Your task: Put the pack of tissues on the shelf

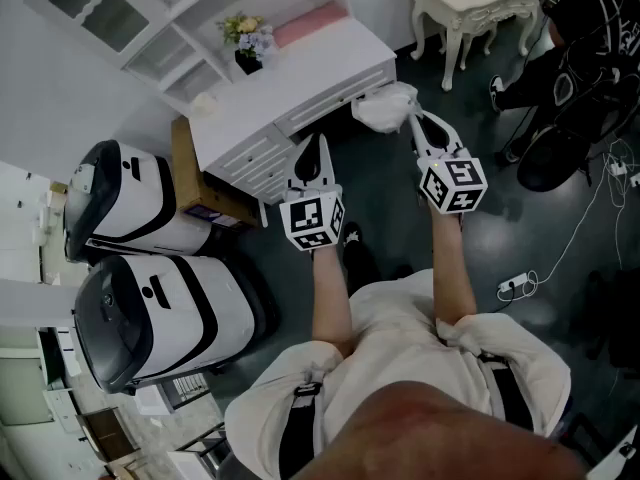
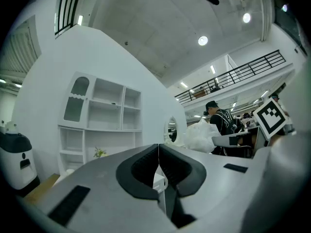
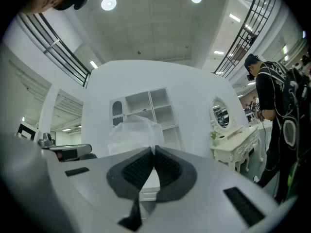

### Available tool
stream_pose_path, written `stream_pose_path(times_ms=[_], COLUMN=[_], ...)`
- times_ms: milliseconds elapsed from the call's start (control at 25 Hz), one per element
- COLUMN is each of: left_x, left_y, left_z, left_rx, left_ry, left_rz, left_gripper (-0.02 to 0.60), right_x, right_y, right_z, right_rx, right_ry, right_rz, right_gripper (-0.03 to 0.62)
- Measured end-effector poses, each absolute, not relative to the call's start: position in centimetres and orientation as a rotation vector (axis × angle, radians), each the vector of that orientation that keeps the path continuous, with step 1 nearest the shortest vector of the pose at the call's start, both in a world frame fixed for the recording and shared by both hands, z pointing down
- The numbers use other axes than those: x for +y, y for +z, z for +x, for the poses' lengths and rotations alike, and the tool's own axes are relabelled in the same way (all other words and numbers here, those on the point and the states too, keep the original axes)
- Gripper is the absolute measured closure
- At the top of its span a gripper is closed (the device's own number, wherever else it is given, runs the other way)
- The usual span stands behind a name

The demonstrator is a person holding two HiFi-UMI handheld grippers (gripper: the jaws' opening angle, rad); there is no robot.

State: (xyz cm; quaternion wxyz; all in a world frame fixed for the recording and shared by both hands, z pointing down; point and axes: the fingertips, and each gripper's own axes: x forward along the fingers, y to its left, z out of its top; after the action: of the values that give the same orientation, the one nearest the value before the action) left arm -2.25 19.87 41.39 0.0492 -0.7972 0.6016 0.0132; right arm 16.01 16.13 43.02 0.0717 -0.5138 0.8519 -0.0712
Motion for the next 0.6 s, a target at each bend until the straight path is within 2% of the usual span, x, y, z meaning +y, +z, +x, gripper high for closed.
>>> stream_pose_path(times_ms=[600], left_x=[19.3], left_y=[41.3], left_z=[0.0], left_rx=[1.787], left_ry=[0.041], left_rz=[-2.444], left_gripper=[0.571], right_x=[15.4], right_y=[43.0], right_z=[17.8], right_rx=[2.555], right_ry=[-0.183], right_rz=[-1.571], right_gripper=[0.525])
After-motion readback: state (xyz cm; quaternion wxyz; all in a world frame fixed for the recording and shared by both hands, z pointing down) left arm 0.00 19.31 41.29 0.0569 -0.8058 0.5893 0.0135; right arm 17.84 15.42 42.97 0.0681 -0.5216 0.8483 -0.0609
